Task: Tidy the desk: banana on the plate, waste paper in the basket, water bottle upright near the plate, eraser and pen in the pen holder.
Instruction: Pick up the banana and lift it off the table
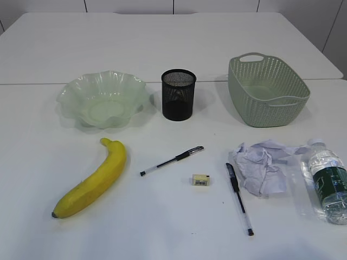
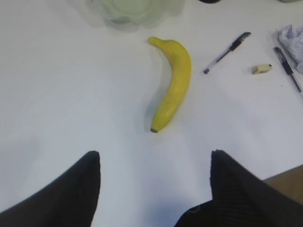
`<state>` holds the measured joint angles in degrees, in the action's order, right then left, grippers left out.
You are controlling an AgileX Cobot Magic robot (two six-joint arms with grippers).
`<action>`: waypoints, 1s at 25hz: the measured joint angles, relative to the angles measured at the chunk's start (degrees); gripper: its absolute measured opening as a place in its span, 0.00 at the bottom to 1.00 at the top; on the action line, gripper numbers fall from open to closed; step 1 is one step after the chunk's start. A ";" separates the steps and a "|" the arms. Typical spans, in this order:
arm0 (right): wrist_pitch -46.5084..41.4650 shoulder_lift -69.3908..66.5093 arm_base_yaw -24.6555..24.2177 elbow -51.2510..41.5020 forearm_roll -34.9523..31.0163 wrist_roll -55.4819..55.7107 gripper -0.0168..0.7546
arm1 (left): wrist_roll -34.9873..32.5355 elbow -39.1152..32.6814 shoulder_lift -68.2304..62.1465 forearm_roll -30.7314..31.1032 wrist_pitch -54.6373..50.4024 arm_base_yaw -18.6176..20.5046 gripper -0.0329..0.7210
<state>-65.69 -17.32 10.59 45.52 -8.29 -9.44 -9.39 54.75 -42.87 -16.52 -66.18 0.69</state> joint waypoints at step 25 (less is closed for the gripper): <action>0.31 -1.78 0.00 0.04 -1.21 0.00 0.67 | -9.34 0.11 -29.78 -5.91 10.02 -15.94 0.72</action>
<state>-65.37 -19.09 10.59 45.56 -9.49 -9.44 -18.73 54.86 -72.65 -22.43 -56.17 -15.26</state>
